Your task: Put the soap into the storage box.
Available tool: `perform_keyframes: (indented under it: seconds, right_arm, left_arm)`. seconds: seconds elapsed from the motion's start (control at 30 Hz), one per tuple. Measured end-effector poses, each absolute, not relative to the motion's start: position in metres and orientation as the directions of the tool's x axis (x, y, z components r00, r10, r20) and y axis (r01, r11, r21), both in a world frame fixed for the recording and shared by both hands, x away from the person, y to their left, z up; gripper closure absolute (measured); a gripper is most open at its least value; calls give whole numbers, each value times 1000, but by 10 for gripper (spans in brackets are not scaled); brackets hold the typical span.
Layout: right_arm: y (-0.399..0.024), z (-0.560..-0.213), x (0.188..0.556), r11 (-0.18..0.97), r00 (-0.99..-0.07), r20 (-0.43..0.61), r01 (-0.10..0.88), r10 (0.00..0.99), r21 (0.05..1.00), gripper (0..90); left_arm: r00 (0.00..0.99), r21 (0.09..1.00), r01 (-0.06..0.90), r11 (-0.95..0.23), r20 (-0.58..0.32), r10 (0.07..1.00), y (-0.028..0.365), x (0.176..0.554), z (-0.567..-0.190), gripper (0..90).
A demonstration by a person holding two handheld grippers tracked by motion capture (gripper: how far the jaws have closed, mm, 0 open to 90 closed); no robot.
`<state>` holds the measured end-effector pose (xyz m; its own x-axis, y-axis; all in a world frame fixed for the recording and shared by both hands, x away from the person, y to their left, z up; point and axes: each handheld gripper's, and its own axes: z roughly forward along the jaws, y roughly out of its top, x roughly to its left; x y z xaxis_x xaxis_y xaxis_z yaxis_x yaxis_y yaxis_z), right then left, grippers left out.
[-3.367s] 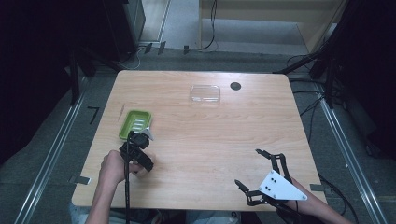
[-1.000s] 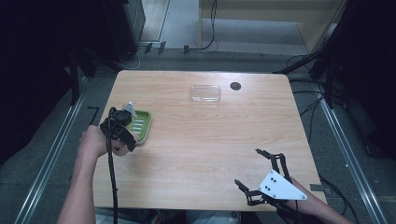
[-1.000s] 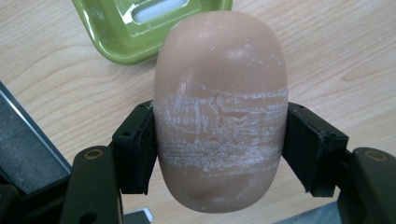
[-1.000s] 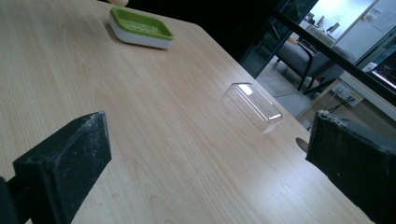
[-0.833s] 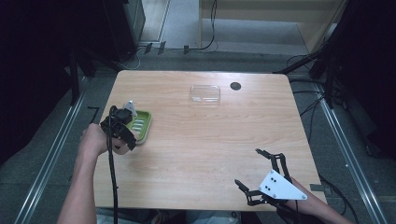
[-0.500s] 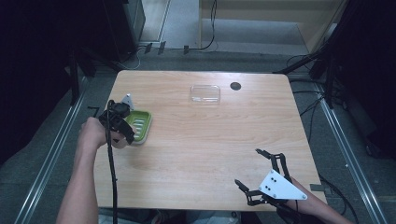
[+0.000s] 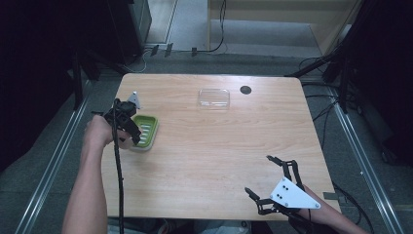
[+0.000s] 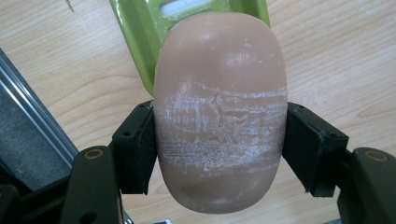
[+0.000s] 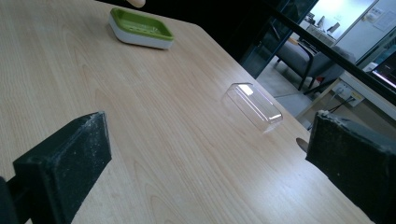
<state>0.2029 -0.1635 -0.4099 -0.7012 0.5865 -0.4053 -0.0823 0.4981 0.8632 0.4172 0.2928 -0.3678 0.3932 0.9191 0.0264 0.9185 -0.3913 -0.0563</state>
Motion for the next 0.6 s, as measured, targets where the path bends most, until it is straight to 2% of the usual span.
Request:
perform_keyframes:
  seconds: [0.6]
  right_arm:
    - [-164, -410, 203, 498, -702, -405, -82, 586, 863, 0]
  left_arm:
    - [381, -92, 921, -378, 20, 924, 288, 441, -377, 334]
